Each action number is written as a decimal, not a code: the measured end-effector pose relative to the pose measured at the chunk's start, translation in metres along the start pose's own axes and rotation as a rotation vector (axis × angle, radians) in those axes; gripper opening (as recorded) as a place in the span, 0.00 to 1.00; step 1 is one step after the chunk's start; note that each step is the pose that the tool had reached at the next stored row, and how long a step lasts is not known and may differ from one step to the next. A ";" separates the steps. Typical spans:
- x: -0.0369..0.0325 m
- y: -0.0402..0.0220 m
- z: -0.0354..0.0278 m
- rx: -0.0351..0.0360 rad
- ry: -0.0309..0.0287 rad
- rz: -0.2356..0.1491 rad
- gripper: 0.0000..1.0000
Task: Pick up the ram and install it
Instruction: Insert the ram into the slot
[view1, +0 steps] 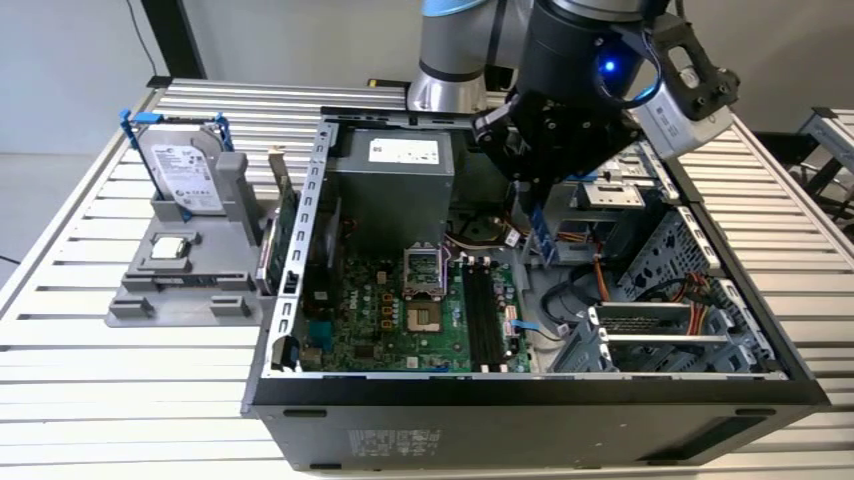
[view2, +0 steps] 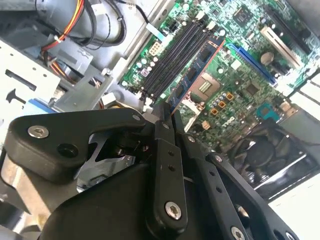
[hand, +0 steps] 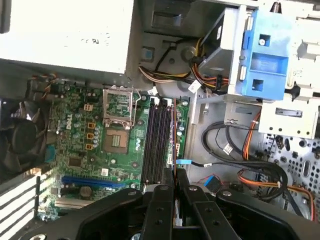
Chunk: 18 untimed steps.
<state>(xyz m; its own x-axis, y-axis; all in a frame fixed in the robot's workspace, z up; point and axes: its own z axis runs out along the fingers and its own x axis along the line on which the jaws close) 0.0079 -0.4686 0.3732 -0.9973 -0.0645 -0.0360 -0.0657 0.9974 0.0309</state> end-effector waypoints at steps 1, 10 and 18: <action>0.0000 0.0000 0.0001 0.0007 -0.0004 0.014 0.00; -0.0010 -0.0003 0.0073 0.0000 0.0134 0.020 0.00; -0.0026 -0.0006 0.0113 -0.0005 0.0263 0.020 0.00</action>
<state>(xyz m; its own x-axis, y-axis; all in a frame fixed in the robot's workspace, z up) 0.0109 -0.4686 0.3619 -0.9989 -0.0453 -0.0090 -0.0455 0.9985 0.0319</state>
